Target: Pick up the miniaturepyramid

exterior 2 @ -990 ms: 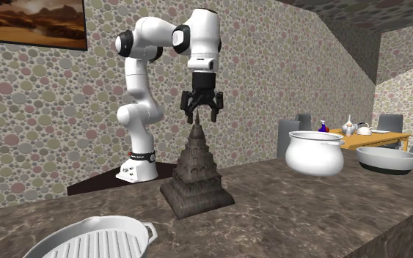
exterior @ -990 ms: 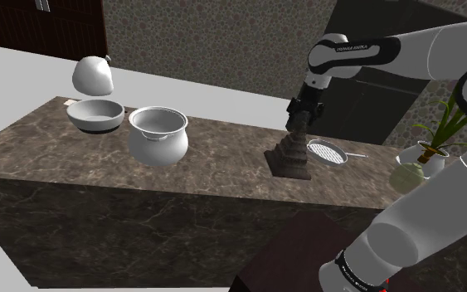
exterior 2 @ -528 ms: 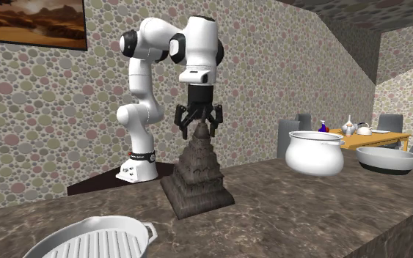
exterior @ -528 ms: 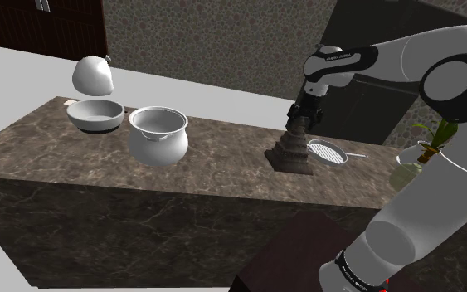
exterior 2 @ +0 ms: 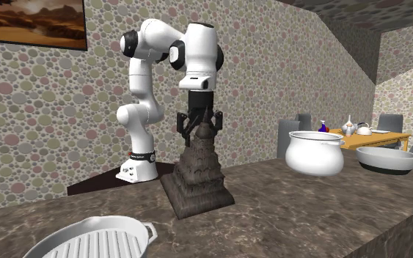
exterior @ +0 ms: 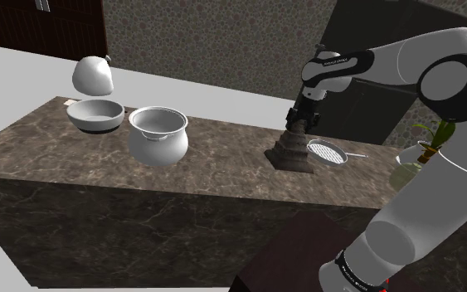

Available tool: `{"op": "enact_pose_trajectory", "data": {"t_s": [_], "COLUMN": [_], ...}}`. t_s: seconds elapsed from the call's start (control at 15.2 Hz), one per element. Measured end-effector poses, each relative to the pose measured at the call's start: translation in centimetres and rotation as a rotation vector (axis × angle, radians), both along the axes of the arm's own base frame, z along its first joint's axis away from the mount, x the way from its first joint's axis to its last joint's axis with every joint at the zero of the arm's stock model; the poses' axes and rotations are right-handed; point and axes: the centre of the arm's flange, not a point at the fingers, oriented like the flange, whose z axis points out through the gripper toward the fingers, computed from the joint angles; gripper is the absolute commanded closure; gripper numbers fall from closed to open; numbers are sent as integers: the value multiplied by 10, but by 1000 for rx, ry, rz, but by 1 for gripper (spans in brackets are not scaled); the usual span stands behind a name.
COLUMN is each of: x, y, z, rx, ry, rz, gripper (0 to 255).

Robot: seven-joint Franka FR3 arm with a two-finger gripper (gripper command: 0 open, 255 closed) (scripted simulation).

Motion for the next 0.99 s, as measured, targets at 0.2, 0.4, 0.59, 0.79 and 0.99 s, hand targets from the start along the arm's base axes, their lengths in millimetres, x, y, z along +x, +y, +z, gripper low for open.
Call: {"op": "enact_pose_trajectory", "data": {"t_s": [0.2,0.4,0.59,0.79,0.99], "x": [-5,-9,0,-1,0], "y": [1,0,2,1,1], "z": [0,2,1,3,15], "rx": [0,4,4,13,16], "ry": [-2,4,8,29,36], "rz": [6,6,3,-4,-6], "gripper": [255,255,255,255,255]}}
